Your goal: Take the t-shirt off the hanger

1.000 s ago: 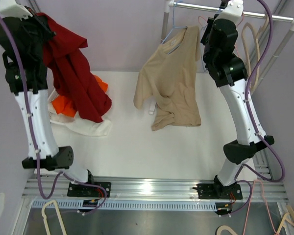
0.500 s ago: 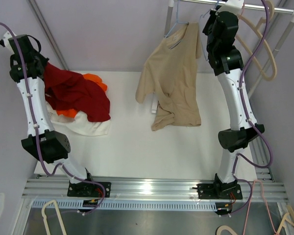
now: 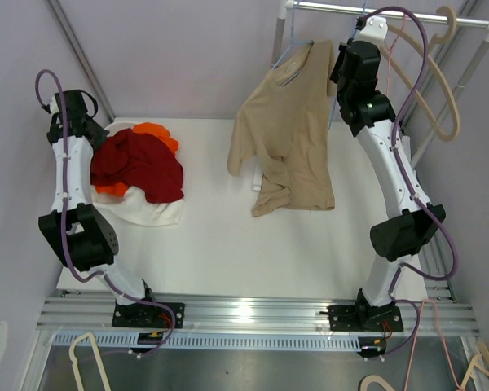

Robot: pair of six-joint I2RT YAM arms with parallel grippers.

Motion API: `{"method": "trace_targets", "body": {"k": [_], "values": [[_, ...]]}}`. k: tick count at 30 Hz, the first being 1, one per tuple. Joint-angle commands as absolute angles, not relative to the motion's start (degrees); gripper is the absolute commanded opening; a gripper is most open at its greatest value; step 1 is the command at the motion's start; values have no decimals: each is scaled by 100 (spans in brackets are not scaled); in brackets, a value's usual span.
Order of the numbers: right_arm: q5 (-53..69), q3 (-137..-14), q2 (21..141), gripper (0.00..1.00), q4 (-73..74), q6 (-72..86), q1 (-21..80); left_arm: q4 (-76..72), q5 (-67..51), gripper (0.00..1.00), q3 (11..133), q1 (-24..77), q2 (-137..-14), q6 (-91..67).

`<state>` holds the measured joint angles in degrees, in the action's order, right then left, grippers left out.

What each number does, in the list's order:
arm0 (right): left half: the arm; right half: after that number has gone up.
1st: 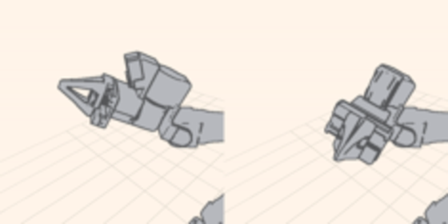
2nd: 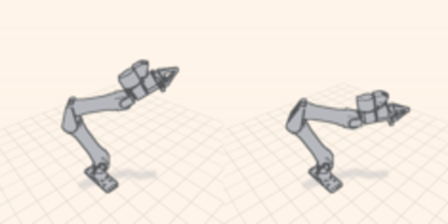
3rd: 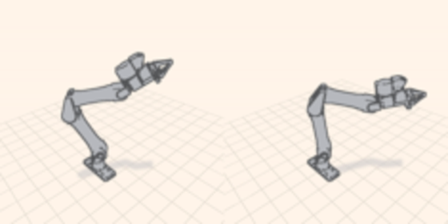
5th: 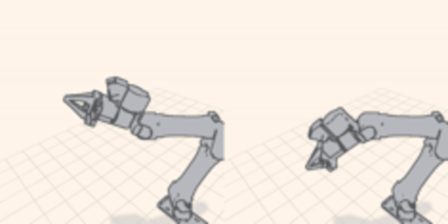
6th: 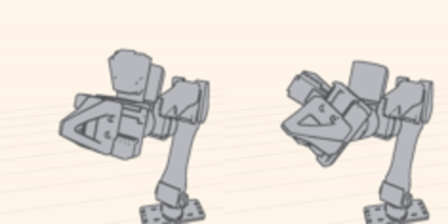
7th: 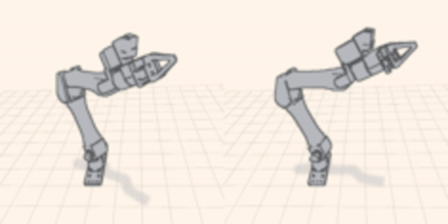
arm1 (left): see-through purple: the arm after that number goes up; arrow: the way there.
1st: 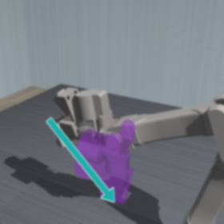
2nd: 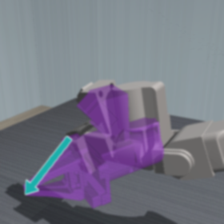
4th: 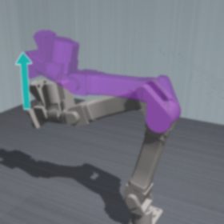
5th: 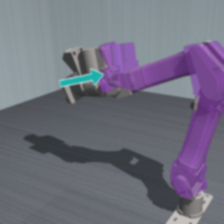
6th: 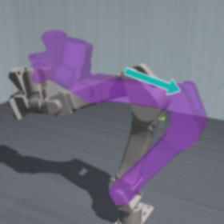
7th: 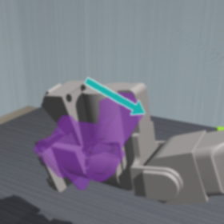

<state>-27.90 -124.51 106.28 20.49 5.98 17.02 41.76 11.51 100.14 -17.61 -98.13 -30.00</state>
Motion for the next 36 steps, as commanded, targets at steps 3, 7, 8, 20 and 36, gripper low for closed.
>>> {"method": "trace_targets", "body": {"k": [3,7,8,20,36], "values": [[-2883,-12024,9967,0,1662,765,1679,4166,528,1,9835,-1723,-9685,-3173],[-3085,-11874,9817,0,1617,624,1679,4262,299,5,9861,-1705,-9782,-3094],[-3128,-11891,9817,0,1635,598,1679,4271,290,7,9879,-1696,-9782,-3085],[-3225,-11874,9738,0,1793,598,1661,4430,-298,74,9642,-1687,-9870,-3015],[-3234,-11715,9457,6,1784,571,1661,5263,544,99,10814,-1266,-8851,-2532]]}}
